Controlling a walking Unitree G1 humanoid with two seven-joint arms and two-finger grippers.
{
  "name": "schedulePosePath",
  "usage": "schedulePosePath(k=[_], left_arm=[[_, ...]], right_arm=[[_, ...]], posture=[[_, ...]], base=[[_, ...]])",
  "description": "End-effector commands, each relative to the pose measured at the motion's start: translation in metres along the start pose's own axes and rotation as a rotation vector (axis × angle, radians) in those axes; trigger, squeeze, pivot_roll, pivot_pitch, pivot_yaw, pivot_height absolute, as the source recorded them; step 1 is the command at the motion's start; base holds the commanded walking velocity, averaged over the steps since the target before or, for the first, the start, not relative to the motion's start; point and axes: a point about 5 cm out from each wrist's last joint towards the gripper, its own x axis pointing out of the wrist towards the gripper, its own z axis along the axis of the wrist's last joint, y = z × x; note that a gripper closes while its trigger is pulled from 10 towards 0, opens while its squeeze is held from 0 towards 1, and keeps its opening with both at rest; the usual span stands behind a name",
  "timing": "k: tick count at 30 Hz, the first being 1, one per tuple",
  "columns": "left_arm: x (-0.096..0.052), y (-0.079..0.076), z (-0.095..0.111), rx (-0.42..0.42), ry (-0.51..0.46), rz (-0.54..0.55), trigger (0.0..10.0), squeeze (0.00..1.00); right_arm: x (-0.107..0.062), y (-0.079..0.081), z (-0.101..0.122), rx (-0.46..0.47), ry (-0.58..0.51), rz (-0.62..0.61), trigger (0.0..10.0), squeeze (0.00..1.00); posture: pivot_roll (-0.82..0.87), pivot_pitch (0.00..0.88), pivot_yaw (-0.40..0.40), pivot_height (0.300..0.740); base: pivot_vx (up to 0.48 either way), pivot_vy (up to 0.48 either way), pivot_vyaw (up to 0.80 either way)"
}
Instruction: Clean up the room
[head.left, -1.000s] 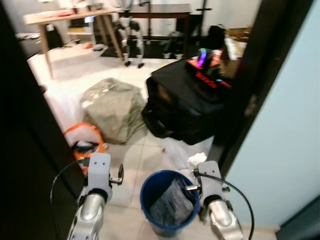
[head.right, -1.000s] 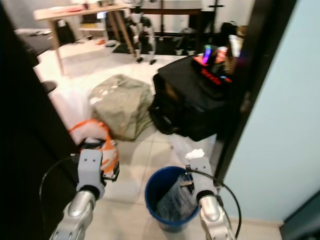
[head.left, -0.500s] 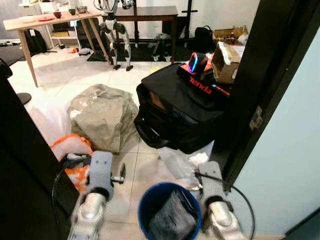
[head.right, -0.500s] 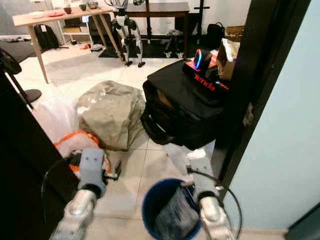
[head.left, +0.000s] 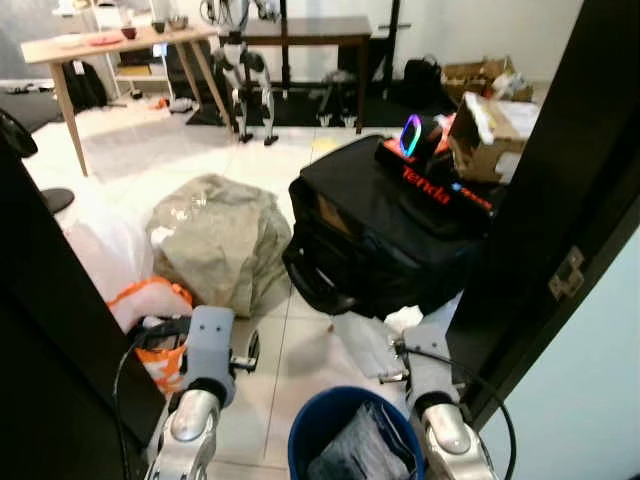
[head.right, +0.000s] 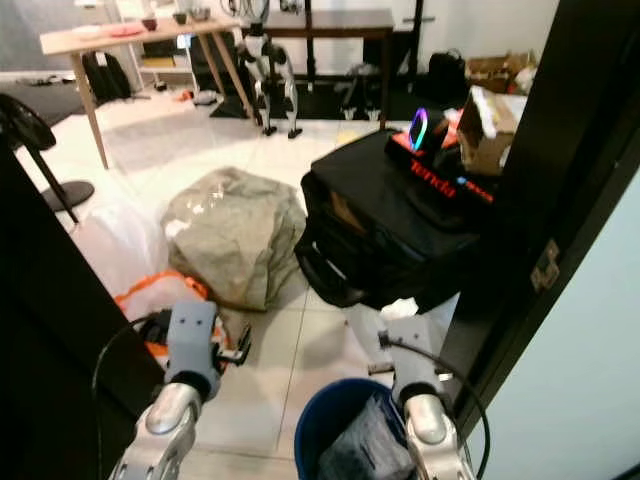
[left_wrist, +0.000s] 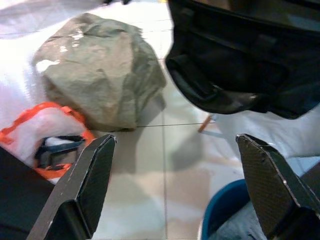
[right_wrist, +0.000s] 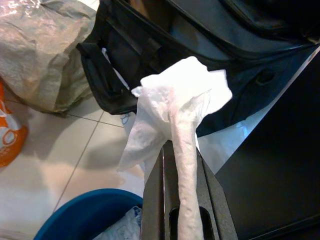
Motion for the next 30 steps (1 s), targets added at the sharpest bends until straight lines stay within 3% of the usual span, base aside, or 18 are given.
schedulePosePath(k=[1,14,18,30], left_arm=[[-0.0033,0.0021,-0.0064,0.001,0.026,0.007,10.0,0.0],[-0.0021,-0.0009,-0.0086,0.06,0.04,-0.02,10.0,0.0],[-0.0021,-0.0016,-0.0092,0.059,0.043,-0.021,10.0,0.0],[-0.0036,-0.0009,-0.0131,0.035,0.057,-0.009,10.0,0.0]], right_arm=[[-0.0035,0.0018,-0.006,0.005,0.022,0.003,10.0,0.0],[-0.0037,0.0014,-0.0064,0.003,0.024,0.004,10.0,0.0],[-0.0038,0.0012,-0.0064,0.003,0.024,0.004,10.0,0.0],[-0.0037,0.0014,-0.0069,-0.007,0.027,0.009,10.0,0.0]], posture=[[-0.03,0.113,0.006,0.726],[-0.04,0.114,0.004,0.726],[-0.04,0.114,0.004,0.726],[-0.04,0.109,-0.001,0.726]], base=[[0.0,0.0,0.0],[0.0,-0.074,0.0],[0.0,-0.435,0.0],[0.0,0.0,0.0]])
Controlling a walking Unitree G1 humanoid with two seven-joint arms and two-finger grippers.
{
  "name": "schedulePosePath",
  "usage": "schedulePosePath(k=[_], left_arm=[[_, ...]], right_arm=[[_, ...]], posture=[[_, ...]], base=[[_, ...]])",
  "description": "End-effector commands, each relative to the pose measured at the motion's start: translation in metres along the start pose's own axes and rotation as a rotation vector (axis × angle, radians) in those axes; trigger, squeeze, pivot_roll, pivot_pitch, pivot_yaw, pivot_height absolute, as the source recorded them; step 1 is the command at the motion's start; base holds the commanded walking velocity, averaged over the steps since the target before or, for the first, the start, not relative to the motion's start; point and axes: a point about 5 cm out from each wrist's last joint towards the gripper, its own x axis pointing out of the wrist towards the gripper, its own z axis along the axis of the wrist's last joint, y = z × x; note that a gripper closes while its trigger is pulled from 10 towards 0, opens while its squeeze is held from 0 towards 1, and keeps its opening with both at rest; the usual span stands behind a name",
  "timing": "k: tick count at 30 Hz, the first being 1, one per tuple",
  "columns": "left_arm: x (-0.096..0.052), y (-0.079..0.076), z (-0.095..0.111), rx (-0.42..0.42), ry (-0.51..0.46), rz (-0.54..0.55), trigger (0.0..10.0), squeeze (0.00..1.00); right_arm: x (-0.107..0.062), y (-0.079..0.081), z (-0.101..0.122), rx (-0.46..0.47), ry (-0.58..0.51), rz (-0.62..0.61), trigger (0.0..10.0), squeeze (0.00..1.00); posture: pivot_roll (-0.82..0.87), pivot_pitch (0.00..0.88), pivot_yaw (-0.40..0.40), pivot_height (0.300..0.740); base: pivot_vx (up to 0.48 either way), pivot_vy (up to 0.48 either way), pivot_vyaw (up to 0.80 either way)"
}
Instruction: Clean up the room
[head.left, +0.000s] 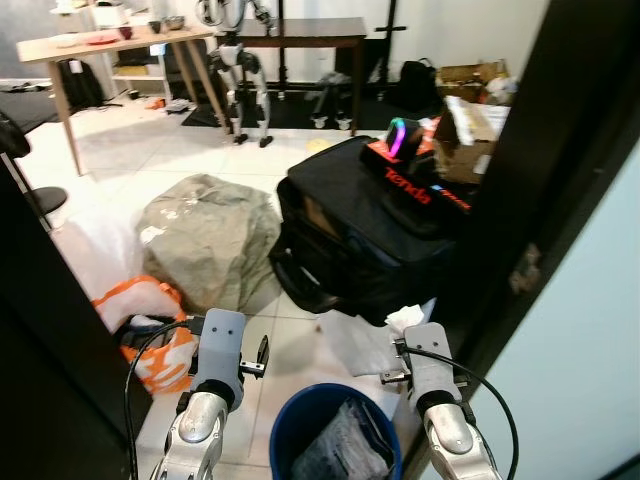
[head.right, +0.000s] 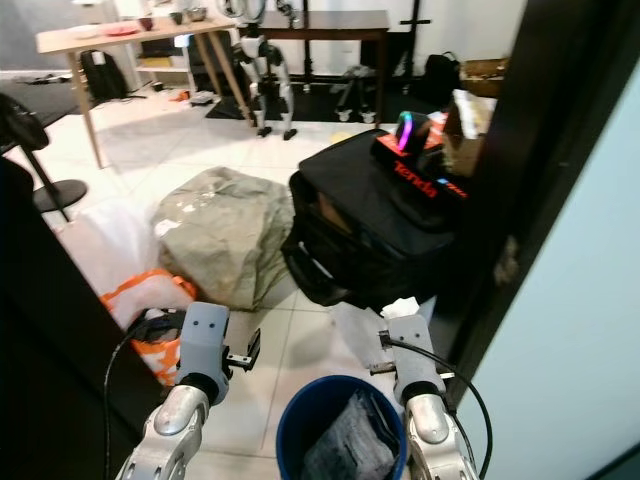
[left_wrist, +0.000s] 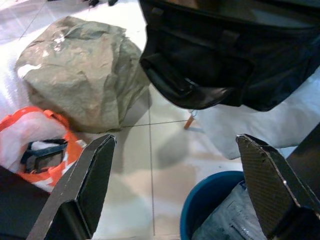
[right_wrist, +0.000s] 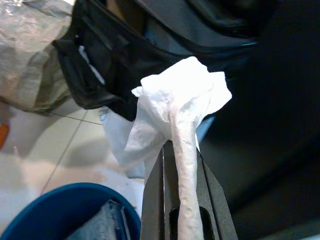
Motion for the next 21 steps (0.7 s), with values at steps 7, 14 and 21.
schedulePosePath(k=[7,14,21], left_arm=[[-0.0036,0.0038,-0.0078,0.012,0.031,0.009,10.0,0.0],[-0.0034,0.0035,-0.0082,0.016,0.032,0.002,10.0,0.0],[-0.0034,0.0031,-0.0083,0.017,0.032,0.002,10.0,0.0]], right_arm=[[-0.0029,0.0041,-0.005,0.003,0.02,0.009,10.0,0.0],[-0.0038,0.0046,-0.0056,0.001,0.02,0.012,10.0,0.0],[-0.0039,0.0044,-0.0057,0.001,0.02,0.013,10.0,0.0]], posture=[[-0.04,0.102,0.0,0.726],[-0.04,0.098,0.001,0.726],[-0.04,0.098,0.0,0.726]], base=[[0.0,0.0,0.0],[0.0,0.0,0.0],[0.0,0.0,0.0]])
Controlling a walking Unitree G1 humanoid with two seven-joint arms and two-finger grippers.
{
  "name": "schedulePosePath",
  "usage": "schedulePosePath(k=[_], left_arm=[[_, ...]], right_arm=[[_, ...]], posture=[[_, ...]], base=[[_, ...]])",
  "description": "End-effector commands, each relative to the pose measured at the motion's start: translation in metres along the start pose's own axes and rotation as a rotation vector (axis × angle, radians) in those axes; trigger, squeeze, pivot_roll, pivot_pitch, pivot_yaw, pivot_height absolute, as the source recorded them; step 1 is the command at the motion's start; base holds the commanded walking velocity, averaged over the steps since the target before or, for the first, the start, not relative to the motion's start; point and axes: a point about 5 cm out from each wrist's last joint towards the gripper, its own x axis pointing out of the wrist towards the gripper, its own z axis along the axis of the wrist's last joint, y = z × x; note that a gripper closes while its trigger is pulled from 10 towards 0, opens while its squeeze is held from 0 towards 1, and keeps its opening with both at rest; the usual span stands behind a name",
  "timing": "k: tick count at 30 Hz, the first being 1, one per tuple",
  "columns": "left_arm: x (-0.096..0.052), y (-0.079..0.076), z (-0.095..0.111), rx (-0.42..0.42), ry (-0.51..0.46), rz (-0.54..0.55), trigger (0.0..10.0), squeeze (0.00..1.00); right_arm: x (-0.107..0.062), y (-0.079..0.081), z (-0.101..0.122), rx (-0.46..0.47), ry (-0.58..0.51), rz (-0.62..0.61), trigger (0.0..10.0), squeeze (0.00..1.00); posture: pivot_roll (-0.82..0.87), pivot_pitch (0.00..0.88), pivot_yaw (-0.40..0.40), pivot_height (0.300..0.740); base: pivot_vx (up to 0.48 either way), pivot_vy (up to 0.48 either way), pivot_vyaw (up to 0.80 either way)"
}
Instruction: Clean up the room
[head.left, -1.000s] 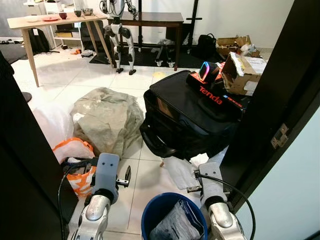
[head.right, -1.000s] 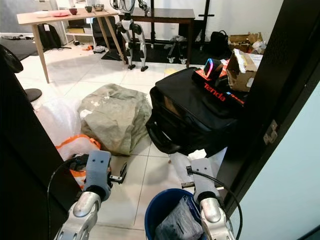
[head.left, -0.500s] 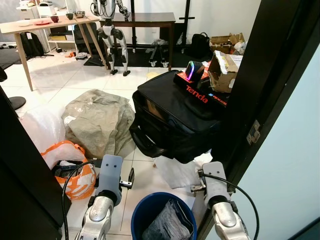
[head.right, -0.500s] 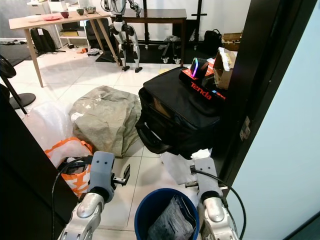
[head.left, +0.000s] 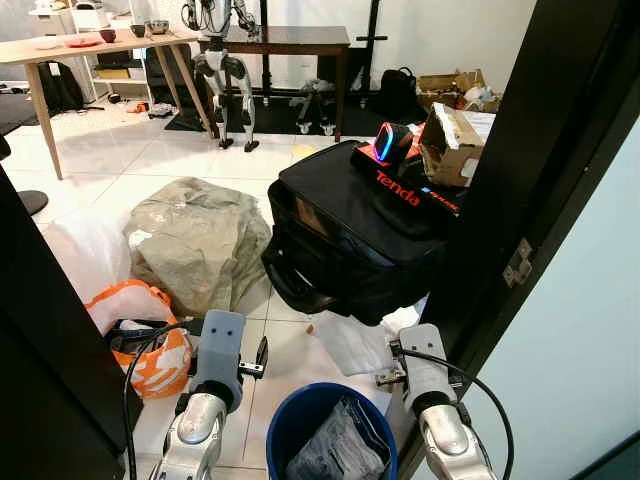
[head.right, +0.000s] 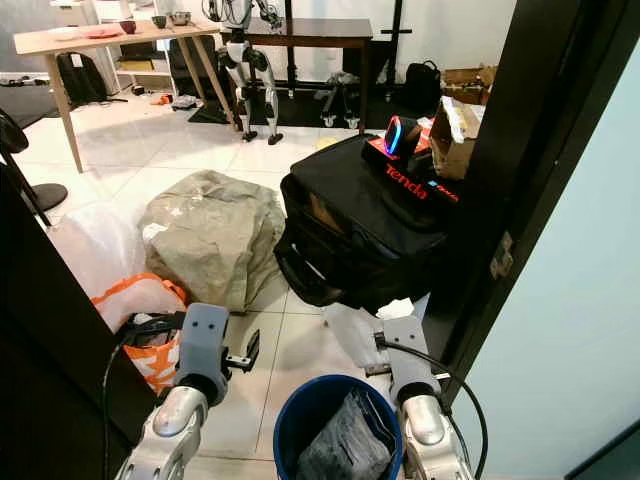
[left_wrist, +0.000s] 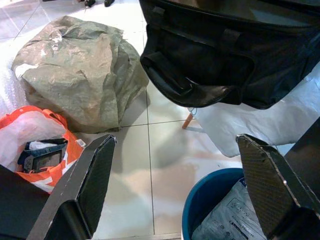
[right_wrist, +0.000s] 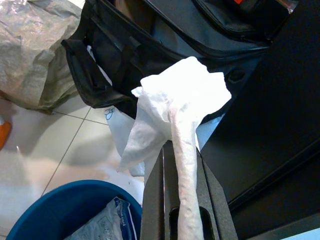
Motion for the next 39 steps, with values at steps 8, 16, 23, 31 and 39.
schedulePosePath(k=[8,16,23,31,39], left_arm=[[-0.0028,0.0026,-0.0078,0.013,0.032,0.003,10.0,0.0],[-0.0027,0.0029,-0.0081,0.012,0.035,0.006,10.0,0.0],[-0.0019,0.0024,-0.008,0.016,0.036,0.007,10.0,0.0],[-0.0015,-0.0004,-0.0089,0.06,0.046,-0.017,10.0,0.0],[-0.0021,-0.0001,-0.0108,0.026,0.059,-0.006,10.0,0.0]], right_arm=[[-0.0034,0.0042,-0.0085,0.005,0.045,0.024,10.0,0.0],[-0.0039,0.0044,-0.0102,0.004,0.057,0.024,10.0,0.0],[-0.0034,0.0043,-0.0104,0.003,0.061,0.023,10.0,0.0],[-0.003,0.0039,-0.0099,0.003,0.062,0.02,10.0,0.0],[-0.0039,0.0026,-0.0108,-0.001,0.066,0.015,10.0,0.0]], posture=[[-0.04,0.104,-0.001,0.726],[-0.04,0.11,-0.001,0.726],[-0.04,0.112,-0.002,0.726],[-0.04,0.115,0.0,0.726],[-0.04,0.115,0.002,0.726]], base=[[0.0,0.0,0.0],[0.0,0.0,0.0],[0.0,0.0,0.0],[0.0,-0.42,0.0],[0.0,-0.12,0.0]])
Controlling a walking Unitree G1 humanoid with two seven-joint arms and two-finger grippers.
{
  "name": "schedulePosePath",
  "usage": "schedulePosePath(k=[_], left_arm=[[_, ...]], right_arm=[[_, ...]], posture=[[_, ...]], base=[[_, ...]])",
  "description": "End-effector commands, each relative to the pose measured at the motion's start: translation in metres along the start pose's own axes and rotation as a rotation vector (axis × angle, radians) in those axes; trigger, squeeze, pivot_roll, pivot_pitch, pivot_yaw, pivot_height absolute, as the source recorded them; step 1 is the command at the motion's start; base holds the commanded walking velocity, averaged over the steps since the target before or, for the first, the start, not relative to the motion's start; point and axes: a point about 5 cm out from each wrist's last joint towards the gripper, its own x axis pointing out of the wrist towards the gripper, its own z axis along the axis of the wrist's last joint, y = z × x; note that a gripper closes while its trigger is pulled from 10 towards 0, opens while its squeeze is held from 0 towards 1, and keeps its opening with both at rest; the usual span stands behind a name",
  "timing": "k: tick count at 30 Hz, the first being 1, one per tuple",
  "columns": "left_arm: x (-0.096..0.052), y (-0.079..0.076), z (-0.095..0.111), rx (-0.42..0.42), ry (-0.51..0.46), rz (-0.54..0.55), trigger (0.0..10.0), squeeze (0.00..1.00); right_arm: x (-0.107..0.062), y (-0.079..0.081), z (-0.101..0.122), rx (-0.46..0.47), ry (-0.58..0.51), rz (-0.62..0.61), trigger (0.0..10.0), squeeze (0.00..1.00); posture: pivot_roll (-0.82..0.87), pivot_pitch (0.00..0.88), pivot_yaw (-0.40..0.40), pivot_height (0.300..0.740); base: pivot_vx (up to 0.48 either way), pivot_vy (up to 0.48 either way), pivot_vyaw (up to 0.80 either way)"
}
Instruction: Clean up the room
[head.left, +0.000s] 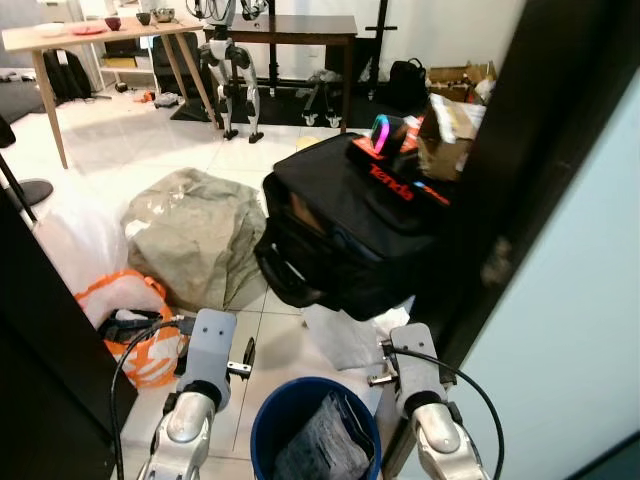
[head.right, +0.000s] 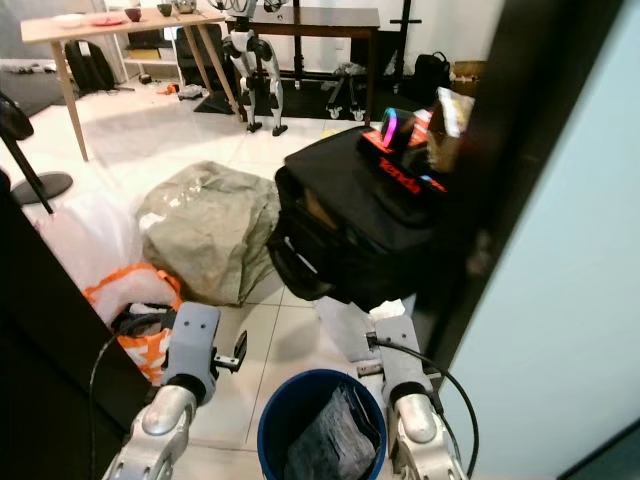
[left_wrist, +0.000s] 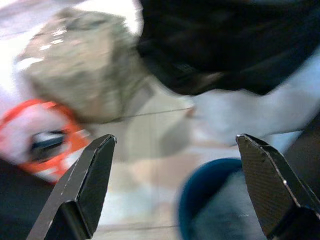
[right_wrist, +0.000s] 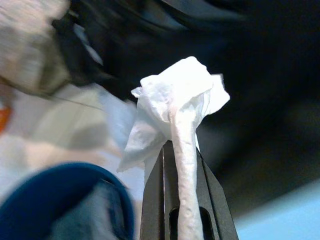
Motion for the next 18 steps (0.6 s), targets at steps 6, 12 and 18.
schedulePosePath(k=[6,12,18], left_arm=[[-0.0019,0.003,-0.0074,0.002,0.037,0.002,10.0,0.0],[-0.0022,0.0033,-0.0078,0.005,0.039,0.003,10.0,0.0],[-0.0023,0.0036,-0.0078,0.003,0.039,0.004,10.0,0.0]], right_arm=[[-0.001,0.003,-0.0029,0.007,0.017,0.001,10.0,0.0],[-0.0009,0.0034,-0.0028,0.008,0.017,0.003,10.0,0.0],[-0.0006,0.0041,-0.0025,0.011,0.017,0.005,10.0,0.0]], posture=[[-0.04,0.116,0.002,0.726],[-0.04,0.117,0.002,0.726],[-0.04,0.116,0.001,0.726]], base=[[0.0,0.0,0.0],[0.0,0.0,0.0],[0.0,0.0,0.0]])
